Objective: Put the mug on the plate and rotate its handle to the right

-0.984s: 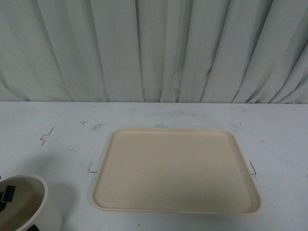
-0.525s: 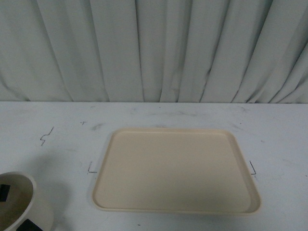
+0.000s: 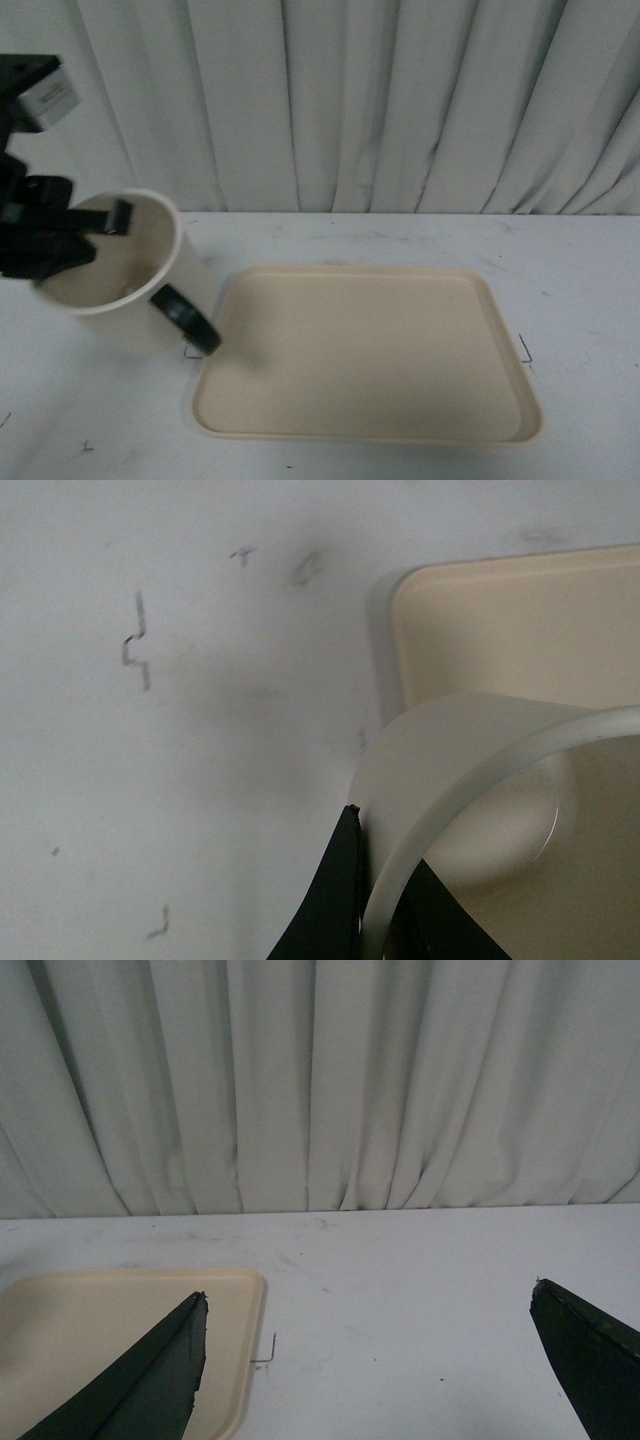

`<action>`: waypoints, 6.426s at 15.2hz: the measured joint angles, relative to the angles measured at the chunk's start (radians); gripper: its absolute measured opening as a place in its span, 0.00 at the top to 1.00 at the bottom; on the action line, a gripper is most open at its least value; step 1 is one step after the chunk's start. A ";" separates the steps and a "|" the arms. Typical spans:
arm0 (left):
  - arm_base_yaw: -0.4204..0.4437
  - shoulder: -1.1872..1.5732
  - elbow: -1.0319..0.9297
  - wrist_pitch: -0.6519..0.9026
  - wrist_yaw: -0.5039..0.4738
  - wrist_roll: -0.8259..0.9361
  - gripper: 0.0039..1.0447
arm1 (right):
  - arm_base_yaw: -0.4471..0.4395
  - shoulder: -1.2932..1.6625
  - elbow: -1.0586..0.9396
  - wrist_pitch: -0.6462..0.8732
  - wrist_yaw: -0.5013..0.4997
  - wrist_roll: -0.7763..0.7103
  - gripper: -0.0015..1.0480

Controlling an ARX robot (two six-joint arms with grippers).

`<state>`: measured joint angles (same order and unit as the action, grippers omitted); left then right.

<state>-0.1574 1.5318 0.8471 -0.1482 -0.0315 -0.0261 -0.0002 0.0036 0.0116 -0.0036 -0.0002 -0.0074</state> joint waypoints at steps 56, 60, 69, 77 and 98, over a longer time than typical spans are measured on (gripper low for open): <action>0.157 -1.044 -0.838 0.629 0.031 0.028 0.99 | 0.000 0.000 0.000 0.000 0.000 0.000 0.06; 0.157 -1.315 -0.839 0.368 0.031 0.028 0.99 | 0.000 0.000 0.000 0.000 0.000 0.000 0.06; 0.157 -1.524 -0.838 0.140 0.031 0.027 0.99 | 0.000 0.000 0.000 0.001 0.000 0.000 0.06; 0.157 -1.524 -0.838 0.145 0.031 0.026 0.54 | 0.000 0.000 0.000 0.000 0.000 0.000 0.06; 0.156 -1.524 -0.838 0.144 0.031 0.026 0.06 | 0.315 1.933 1.311 -0.471 -0.243 -0.309 0.06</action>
<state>-0.0010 0.0074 0.0086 -0.0040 -0.0002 0.0002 0.3149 1.9366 1.3228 -0.4744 -0.2432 -0.3164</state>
